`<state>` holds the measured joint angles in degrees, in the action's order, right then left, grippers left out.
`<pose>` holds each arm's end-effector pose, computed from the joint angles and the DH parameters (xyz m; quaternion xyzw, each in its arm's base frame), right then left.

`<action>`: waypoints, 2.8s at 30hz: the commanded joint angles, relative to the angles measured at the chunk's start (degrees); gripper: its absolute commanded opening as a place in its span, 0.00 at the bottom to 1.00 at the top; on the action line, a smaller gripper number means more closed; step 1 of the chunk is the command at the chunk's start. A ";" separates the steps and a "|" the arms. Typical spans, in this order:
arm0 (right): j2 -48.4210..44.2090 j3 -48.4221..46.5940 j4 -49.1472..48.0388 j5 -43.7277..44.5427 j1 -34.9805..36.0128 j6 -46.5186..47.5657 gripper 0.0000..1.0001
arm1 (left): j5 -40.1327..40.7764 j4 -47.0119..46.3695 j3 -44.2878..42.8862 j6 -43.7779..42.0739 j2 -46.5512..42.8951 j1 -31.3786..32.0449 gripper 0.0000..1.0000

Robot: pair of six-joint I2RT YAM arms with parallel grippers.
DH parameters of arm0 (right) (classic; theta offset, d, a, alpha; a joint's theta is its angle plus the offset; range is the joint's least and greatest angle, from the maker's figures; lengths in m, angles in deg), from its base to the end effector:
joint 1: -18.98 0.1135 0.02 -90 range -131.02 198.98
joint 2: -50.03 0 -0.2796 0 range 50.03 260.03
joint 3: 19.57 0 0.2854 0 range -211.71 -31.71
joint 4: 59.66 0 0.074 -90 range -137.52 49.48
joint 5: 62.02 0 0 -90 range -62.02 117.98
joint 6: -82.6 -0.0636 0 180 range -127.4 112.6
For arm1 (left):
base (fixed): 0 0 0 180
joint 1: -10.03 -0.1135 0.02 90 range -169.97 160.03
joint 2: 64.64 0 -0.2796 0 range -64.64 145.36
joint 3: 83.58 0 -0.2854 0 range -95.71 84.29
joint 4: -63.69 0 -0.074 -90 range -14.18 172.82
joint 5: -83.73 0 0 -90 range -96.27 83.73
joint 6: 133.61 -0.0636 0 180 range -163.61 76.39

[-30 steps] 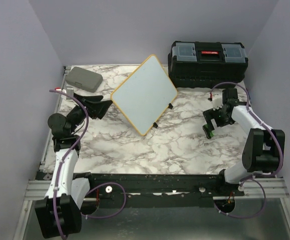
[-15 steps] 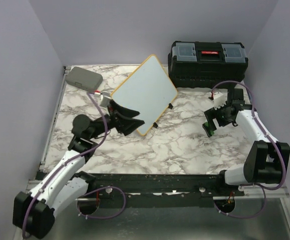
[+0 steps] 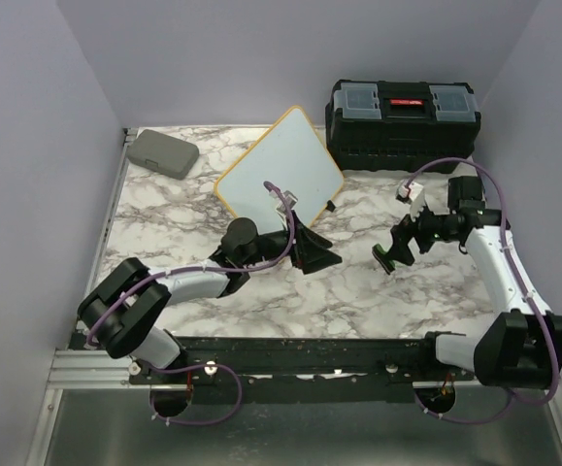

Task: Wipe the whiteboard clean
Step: Place the whiteboard eraser at the center of the board.

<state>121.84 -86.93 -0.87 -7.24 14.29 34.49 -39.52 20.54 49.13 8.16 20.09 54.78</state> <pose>0.2761 0.0142 0.2445 -0.3621 0.8565 0.1831 0.3190 0.2222 -0.2694 0.2311 0.1724 0.6547 -0.6579 0.3297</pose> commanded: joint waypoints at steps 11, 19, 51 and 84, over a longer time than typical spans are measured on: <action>-3.44 -3.87 10.59 -30.83 0.15 14.96 1.00 | -11.46 -25.64 -3.27 -8.96 8.50 1.56 0.99; -1.41 -4.44 6.24 -31.26 0.55 9.93 0.99 | -1.98 -26.46 -5.08 -5.74 12.47 5.31 0.99; -1.86 -3.06 3.96 -33.16 1.80 5.66 0.98 | 6.70 -17.24 -10.46 -10.14 14.97 9.65 0.79; -3.71 -5.24 -1.98 -14.16 1.55 -8.80 1.00 | 8.14 -3.39 -18.18 -16.11 22.08 5.41 0.18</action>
<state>120.38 -94.45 6.78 -30.13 15.91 36.17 -38.52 13.41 33.00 -5.74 39.78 58.06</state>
